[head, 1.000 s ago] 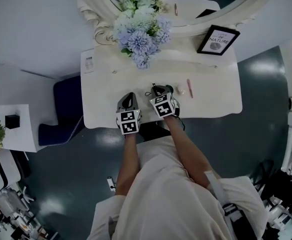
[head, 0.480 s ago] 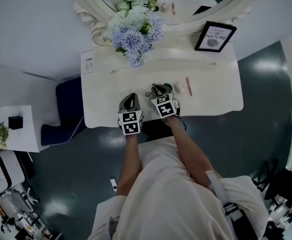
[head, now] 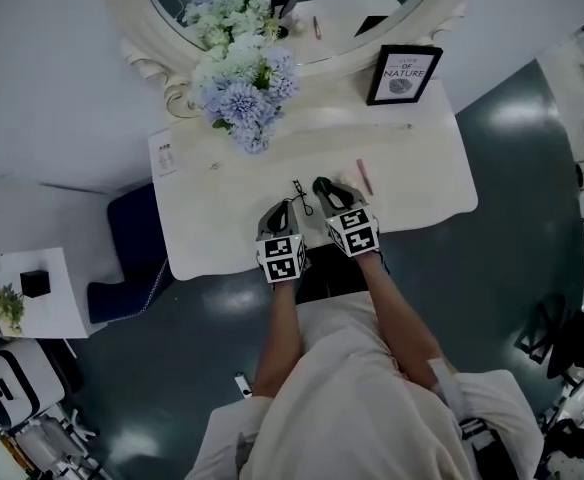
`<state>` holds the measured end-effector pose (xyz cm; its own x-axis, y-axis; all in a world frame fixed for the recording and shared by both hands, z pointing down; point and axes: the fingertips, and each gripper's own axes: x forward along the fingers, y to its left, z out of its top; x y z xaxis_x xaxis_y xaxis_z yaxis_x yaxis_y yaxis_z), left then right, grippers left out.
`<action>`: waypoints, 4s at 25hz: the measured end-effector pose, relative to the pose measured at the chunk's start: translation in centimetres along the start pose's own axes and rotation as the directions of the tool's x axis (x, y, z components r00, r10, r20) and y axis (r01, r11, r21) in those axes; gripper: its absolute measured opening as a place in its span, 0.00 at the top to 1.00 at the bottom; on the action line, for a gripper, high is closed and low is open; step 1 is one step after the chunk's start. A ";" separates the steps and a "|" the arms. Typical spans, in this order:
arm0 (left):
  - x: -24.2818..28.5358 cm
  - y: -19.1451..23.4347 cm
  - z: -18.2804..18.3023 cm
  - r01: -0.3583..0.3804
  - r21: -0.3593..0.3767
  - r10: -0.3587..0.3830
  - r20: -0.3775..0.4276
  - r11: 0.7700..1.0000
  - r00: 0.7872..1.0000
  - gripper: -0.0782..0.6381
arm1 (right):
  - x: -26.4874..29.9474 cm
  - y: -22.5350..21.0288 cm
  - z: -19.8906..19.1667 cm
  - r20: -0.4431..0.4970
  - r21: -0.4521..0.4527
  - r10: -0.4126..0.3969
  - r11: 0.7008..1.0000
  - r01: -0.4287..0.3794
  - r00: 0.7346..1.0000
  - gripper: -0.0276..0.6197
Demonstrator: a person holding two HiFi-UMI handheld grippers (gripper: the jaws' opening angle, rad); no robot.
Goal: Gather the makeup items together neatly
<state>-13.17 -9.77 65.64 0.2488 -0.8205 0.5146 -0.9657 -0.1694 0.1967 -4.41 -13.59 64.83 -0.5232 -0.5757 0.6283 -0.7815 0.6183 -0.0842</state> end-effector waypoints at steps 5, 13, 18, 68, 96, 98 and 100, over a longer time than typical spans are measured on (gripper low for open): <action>0.6 -1.0 -0.4 0.020 -0.019 -0.021 -0.005 1.000 1.000 0.87 | -2.2 -2.9 0.3 0.031 0.058 -0.060 0.997 0.058 0.998 0.78; 1.3 -3.1 0.0 0.015 -0.019 -0.015 -0.006 1.000 1.000 0.87 | -6.0 -6.9 -2.7 0.014 0.106 -0.127 0.987 0.125 0.992 0.78; 1.8 -4.7 0.6 -0.007 -0.003 0.007 -0.002 1.000 1.000 0.87 | -6.9 -8.6 -3.2 0.024 0.102 -0.122 0.988 0.119 0.992 0.78; -11.9 -17.3 -5.5 -0.316 -0.099 0.325 0.099 0.944 0.941 0.87 | -17.7 -8.5 -10.3 0.060 -0.040 0.241 0.970 -0.239 0.969 0.89; -12.3 -18.7 -4.8 -0.276 -0.057 0.282 0.137 0.959 0.950 0.87 | -19.3 -8.5 -10.9 0.058 -0.015 0.288 0.958 -0.288 0.956 0.90; -12.3 -18.8 -5.0 -0.273 -0.057 0.278 0.135 0.960 0.951 0.87 | -19.2 -8.5 -11.0 0.057 -0.012 0.291 0.957 -0.291 0.955 0.90; -12.3 -18.9 -5.1 -0.272 -0.058 0.277 0.133 0.961 0.952 0.87 | -19.2 -8.4 -11.2 0.054 -0.013 0.295 0.956 -0.294 0.954 0.90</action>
<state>2.38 6.29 59.88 -0.0410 -0.9004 0.4331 -0.9910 0.0919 0.0973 16.03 -1.73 62.08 -0.7476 -0.3959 0.5333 -0.5885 0.7670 -0.2555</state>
